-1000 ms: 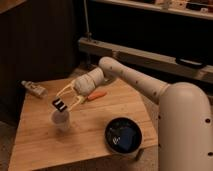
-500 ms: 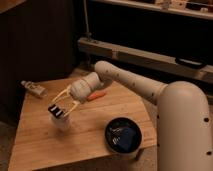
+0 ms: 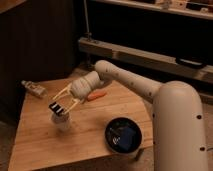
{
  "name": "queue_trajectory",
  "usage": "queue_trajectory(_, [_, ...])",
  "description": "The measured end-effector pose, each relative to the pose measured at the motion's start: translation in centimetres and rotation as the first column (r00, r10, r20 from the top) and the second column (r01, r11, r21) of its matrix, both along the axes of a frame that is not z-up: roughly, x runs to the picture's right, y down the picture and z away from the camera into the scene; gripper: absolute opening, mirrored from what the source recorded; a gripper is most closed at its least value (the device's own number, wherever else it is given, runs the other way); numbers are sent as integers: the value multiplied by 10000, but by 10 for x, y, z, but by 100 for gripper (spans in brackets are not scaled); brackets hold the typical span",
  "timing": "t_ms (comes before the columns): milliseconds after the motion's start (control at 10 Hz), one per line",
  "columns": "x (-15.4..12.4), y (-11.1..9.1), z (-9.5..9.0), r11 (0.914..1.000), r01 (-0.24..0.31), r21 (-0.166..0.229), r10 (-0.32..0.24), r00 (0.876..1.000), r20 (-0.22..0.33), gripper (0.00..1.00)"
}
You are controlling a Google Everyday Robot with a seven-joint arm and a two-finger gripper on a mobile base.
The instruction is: Place the eraser in the ceramic cup
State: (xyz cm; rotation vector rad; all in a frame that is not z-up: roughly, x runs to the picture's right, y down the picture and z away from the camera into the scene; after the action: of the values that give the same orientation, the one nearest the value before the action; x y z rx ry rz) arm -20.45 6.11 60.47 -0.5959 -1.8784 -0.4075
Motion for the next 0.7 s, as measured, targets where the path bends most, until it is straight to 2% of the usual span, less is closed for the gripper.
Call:
queue_trajectory(300, [-4, 5, 7, 9995, 222, -240, -225, 9997, -97, 5])
queue_trajectory(400, [-2, 6, 9, 9991, 282, -324, -288, 9994, -184, 14])
queue_trajectory(700, [2, 9, 11, 9972, 442, -605, -469, 9979, -447, 47])
